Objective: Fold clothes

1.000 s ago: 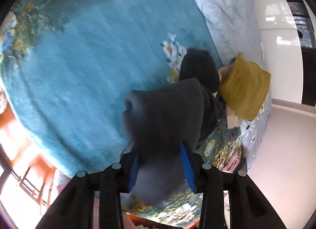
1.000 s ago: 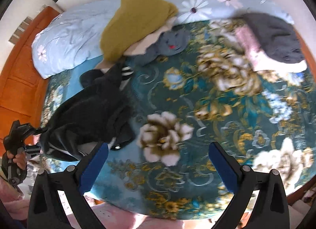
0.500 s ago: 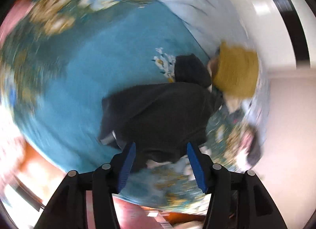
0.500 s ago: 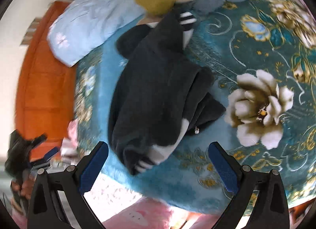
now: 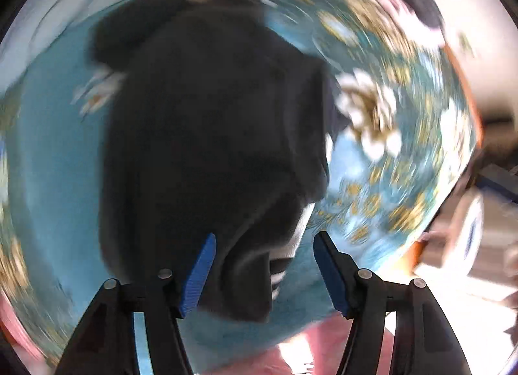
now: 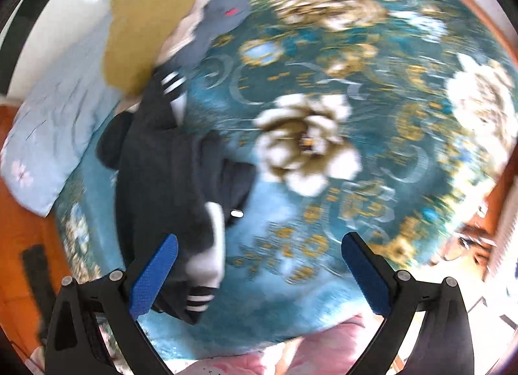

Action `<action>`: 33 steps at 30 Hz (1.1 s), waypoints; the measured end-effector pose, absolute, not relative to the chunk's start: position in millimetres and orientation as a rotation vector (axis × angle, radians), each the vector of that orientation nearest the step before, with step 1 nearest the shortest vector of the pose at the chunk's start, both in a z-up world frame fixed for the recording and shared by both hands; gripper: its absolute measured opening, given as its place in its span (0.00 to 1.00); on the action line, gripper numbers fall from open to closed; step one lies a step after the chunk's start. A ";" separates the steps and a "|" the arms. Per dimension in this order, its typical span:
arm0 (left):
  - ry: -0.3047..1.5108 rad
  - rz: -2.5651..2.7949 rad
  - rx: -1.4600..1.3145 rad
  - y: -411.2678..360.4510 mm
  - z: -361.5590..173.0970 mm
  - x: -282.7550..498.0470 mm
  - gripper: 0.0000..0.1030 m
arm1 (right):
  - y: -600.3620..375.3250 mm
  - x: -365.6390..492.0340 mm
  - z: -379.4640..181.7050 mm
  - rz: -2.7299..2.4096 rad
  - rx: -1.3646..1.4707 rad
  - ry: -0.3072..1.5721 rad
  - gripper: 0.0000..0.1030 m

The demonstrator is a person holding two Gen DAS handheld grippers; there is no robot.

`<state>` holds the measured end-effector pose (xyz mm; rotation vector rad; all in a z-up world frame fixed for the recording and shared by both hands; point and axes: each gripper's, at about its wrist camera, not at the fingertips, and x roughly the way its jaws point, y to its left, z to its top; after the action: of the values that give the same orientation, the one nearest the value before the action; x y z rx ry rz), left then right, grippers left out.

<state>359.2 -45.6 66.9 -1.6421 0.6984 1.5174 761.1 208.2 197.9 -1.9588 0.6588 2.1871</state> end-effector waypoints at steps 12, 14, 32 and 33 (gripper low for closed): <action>1.049 1.730 -1.413 -55.8 33.3 332.3 0.14 | 208.0 770.7 234.4 2.124 -1.888 0.529 0.98; 0.948 1.864 -1.435 -77.1 57.0 295.1 0.13 | 194.3 754.2 231.3 2.143 -1.910 0.522 0.98; 0.535 2.205 -1.871 -190.5 96.4 240.1 0.12 | 86.3 577.2 110.4 2.164 -2.355 1.078 0.98; 0.536 2.211 -1.889 -189.1 97.1 239.8 0.12 | 86.6 572.7 97.5 2.134 -2.378 1.119 0.98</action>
<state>239.8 -189.1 97.1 -1.8891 0.5362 2.2107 572.7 86.6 97.5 -2.3781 1.1191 2.1341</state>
